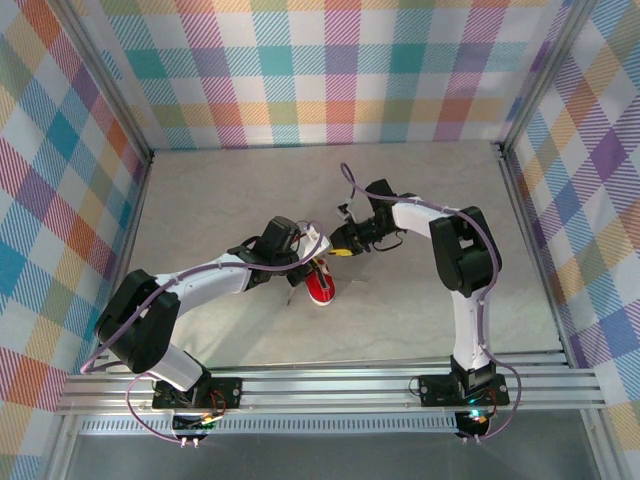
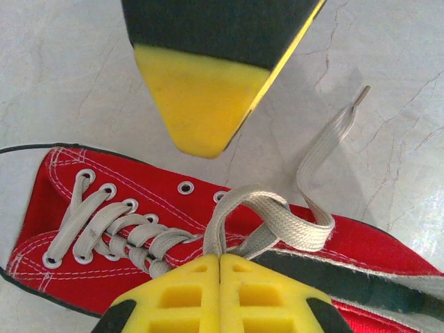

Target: Tie the shoes

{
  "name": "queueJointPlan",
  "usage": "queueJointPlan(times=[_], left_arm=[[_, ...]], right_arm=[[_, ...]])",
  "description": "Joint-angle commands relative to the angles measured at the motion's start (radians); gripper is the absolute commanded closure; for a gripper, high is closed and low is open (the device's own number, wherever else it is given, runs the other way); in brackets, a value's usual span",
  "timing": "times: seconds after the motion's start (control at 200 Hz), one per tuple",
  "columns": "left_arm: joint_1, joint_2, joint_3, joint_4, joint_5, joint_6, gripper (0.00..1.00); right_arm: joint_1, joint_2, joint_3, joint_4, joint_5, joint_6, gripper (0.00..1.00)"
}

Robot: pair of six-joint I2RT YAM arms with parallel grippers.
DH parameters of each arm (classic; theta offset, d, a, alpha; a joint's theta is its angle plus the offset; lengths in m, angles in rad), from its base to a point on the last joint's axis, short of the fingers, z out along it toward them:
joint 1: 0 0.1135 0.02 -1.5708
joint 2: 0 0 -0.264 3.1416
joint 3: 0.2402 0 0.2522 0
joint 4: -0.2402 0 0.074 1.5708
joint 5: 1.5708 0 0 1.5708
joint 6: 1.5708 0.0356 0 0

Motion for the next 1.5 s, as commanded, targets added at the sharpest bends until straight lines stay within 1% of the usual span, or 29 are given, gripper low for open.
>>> queueJointPlan(times=[0.0,0.26,0.64,1.225,1.375,1.495], left_arm=[[-0.009,-0.004,0.003,0.036,0.014,0.019,1.00],[-0.010,-0.004,0.006,0.033,0.016,0.019,1.00],[-0.011,-0.003,0.012,0.028,0.013,0.019,1.00],[-0.011,-0.011,0.007,0.035,0.014,0.019,1.00],[-0.011,-0.010,0.008,0.035,0.015,0.018,1.00],[-0.011,-0.009,0.010,0.033,0.014,0.019,1.00]], right_arm=[[0.008,0.031,0.025,-0.036,-0.049,-0.059,0.78],[0.019,0.028,0.011,-0.054,-0.089,-0.100,0.77],[0.034,0.030,0.008,-0.075,-0.107,-0.127,0.77],[0.048,0.069,0.024,-0.091,-0.140,-0.133,0.77],[0.050,0.078,0.037,-0.118,-0.152,-0.150,0.78],[0.051,0.075,0.039,-0.118,-0.152,-0.147,0.84]])
